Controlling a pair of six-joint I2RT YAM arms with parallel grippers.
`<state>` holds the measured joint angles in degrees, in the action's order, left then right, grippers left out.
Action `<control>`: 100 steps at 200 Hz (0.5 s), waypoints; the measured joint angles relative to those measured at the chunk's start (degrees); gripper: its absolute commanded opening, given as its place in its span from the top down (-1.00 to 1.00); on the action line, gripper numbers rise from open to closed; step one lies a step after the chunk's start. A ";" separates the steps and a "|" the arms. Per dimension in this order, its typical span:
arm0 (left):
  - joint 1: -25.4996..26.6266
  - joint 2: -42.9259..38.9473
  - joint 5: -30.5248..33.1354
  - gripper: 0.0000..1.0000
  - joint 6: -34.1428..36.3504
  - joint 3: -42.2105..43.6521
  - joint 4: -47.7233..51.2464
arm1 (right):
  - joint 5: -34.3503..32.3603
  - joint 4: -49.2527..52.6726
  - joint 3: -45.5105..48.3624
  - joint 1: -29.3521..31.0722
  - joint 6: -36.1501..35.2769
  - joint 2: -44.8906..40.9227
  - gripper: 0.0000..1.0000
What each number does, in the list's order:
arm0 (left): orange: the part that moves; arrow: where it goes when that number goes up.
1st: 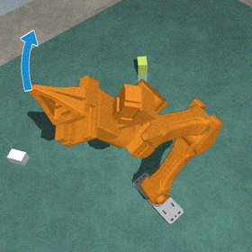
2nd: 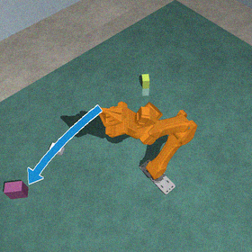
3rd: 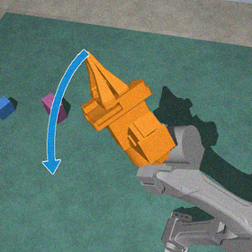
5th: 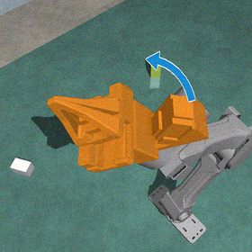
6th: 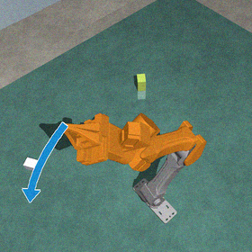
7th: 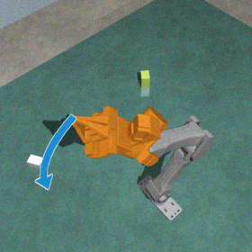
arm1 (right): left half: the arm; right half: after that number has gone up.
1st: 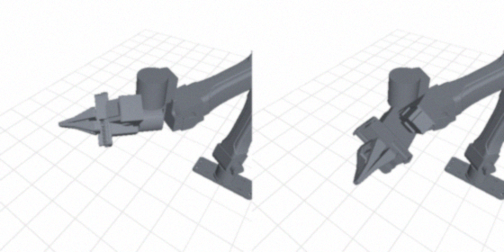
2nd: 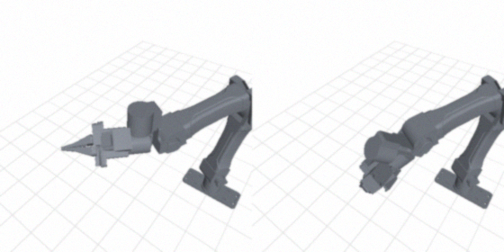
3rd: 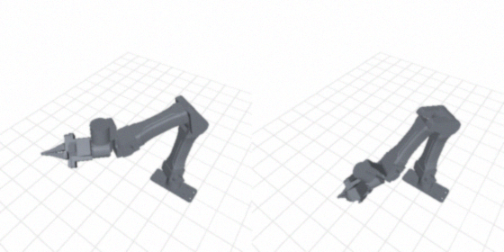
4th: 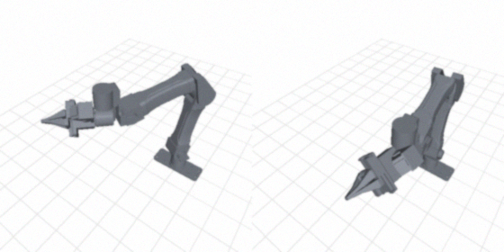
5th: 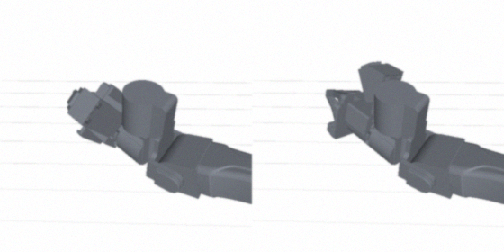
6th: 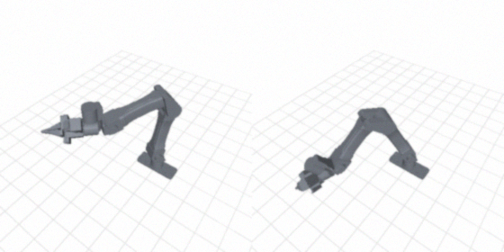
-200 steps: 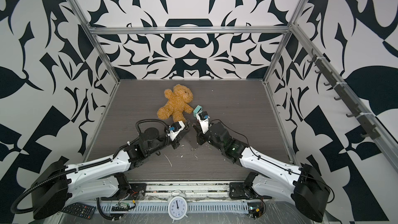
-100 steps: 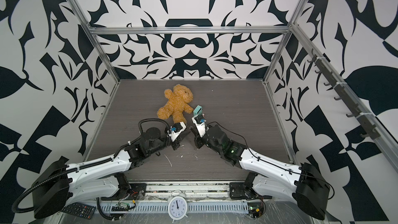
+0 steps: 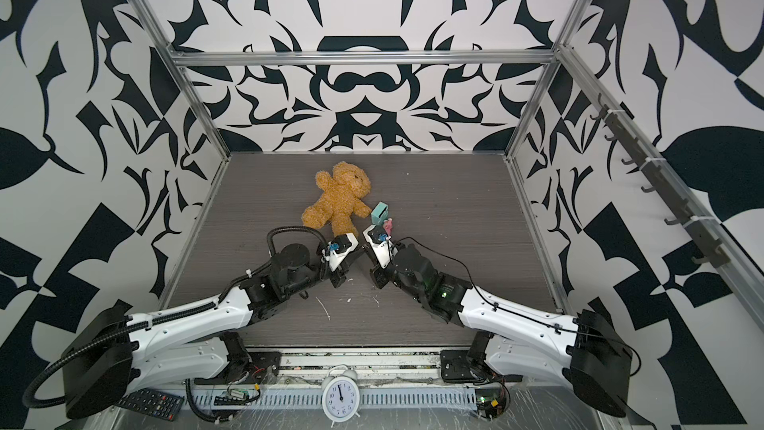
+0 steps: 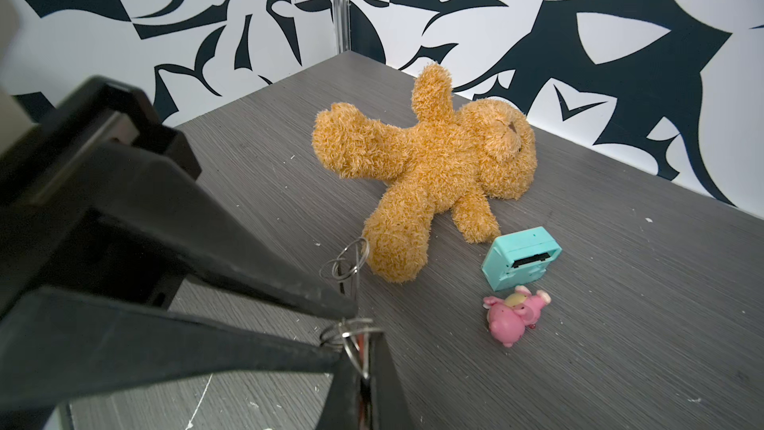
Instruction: Put the keys on the keyring
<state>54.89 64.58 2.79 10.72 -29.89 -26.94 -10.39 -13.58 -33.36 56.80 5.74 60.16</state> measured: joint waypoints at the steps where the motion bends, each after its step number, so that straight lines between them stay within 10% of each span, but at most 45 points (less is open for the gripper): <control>1: 0.02 0.00 0.02 0.87 0.04 0.00 0.00 | 0.00 0.00 0.00 0.00 0.00 0.02 1.00; 100: 0.02 -0.98 1.09 1.00 -0.20 0.17 -0.20 | -1.57 -2.08 0.09 0.50 0.11 0.31 1.00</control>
<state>54.92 63.59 3.88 10.52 -29.71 -27.14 -11.97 -15.66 -33.28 57.30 5.85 60.47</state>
